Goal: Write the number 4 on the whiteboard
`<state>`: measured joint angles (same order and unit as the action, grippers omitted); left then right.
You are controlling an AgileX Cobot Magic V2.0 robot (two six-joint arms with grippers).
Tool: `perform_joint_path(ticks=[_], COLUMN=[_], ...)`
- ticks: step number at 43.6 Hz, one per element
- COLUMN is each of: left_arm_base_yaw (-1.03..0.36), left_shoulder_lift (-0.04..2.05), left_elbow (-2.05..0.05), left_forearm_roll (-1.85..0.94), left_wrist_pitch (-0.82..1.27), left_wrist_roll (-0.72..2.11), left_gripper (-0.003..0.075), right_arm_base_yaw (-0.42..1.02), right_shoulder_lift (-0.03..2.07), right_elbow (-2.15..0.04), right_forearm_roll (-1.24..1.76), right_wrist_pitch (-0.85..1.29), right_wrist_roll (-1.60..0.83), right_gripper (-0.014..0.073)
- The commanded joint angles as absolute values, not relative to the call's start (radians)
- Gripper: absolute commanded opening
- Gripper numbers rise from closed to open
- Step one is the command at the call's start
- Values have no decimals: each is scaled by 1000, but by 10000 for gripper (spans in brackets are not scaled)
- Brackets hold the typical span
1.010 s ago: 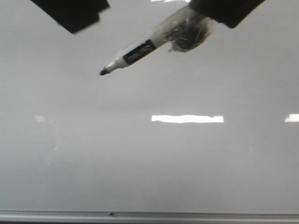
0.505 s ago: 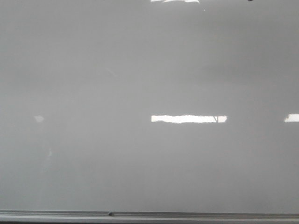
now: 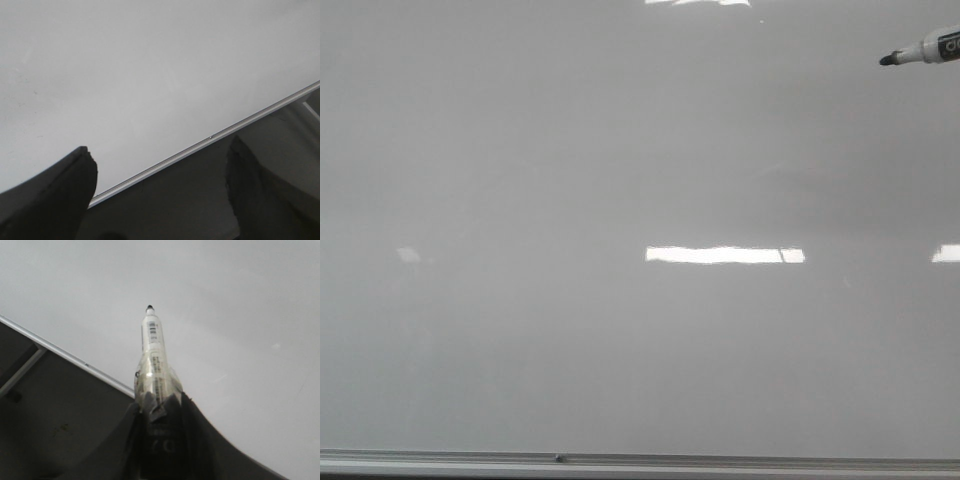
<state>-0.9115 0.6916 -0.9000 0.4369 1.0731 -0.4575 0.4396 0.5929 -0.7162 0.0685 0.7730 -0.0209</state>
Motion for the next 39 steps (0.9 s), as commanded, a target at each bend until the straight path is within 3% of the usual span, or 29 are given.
perform_joint_path(ticks=[1,8,39], left_arm_base_yaw=[-912,-912,-912], left_shoulder_lift=[692,692,692], left_elbow=[-923,-923,-923], left_forearm_roll=[470,470,470], left_wrist_pitch=[1012,992,957], left_wrist_roll=[-468,-468,-468], left_gripper=[512,512,512], right_arm_base_yaw=[433,377,345], right_shoulder_lift=[600,660,1079], right_elbow=[-730,-758,-936], right_forearm_roll=[-9,-147,-149], right_wrist_pitch=[610,524,237], right_wrist_roll=[20,172,174], right_gripper=[-38,-72,-72])
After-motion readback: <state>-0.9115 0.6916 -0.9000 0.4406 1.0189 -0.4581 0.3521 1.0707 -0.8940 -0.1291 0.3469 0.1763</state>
